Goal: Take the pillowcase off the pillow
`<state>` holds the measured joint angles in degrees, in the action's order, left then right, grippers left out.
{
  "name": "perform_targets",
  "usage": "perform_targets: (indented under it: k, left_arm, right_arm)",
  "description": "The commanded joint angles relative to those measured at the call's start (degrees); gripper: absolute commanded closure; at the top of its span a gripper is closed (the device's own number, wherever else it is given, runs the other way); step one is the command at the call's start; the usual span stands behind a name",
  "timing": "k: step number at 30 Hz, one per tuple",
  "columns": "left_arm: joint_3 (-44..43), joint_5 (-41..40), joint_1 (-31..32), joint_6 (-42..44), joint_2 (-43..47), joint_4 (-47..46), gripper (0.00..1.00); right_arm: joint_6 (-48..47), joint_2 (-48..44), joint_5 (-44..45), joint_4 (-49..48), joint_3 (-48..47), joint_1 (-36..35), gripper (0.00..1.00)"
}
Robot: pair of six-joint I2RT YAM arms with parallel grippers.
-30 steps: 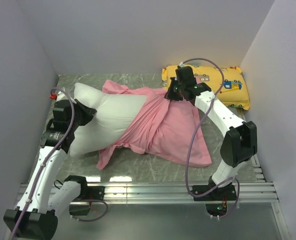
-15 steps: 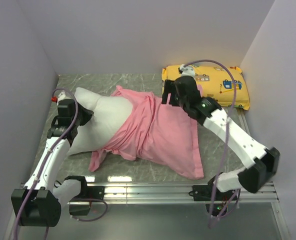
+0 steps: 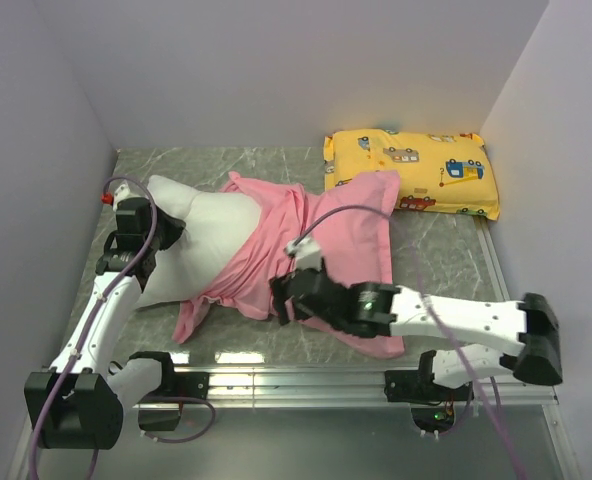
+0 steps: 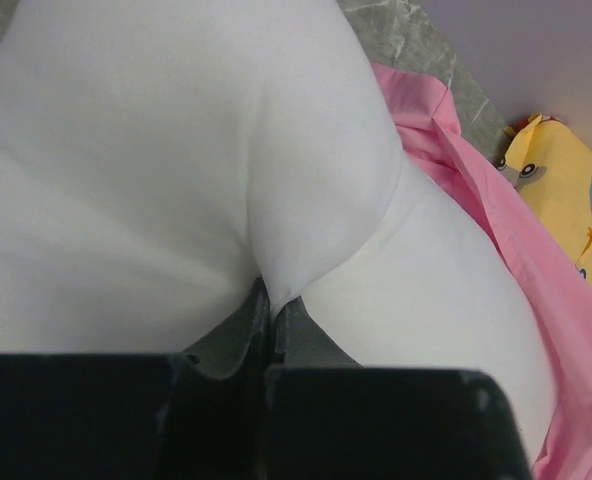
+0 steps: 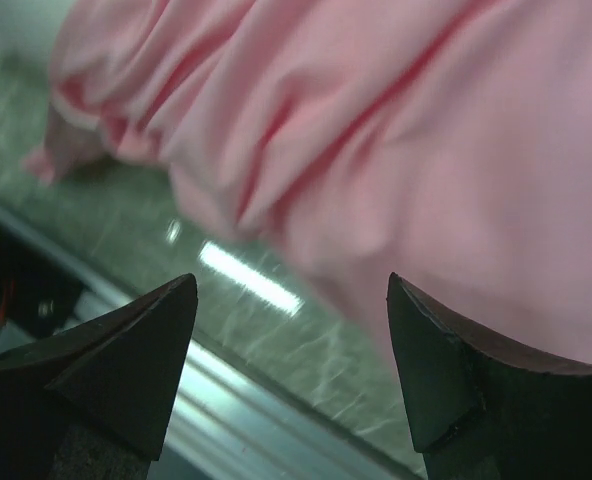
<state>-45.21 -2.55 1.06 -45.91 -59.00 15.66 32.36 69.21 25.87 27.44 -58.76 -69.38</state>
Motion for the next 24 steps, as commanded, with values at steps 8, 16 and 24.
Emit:
perform_targets:
  k: [8,16,24]
  left_arm:
    - [1.3,-1.8,-0.1,1.1,-0.3,1.7,1.00]
    - [0.6,-1.8,-0.1,1.3,0.1,2.3,1.00]
    - [-0.8,-1.7,-0.1,1.8,0.4,3.1,0.99]
  right_arm:
    - [13.3,19.1,6.5,-12.8,-2.1,-11.2,0.15]
    - [16.5,27.1,12.2,-16.8,-5.0,-9.5,0.19]
    - [16.1,28.8,14.9,-25.9,-0.5,-7.3,0.36]
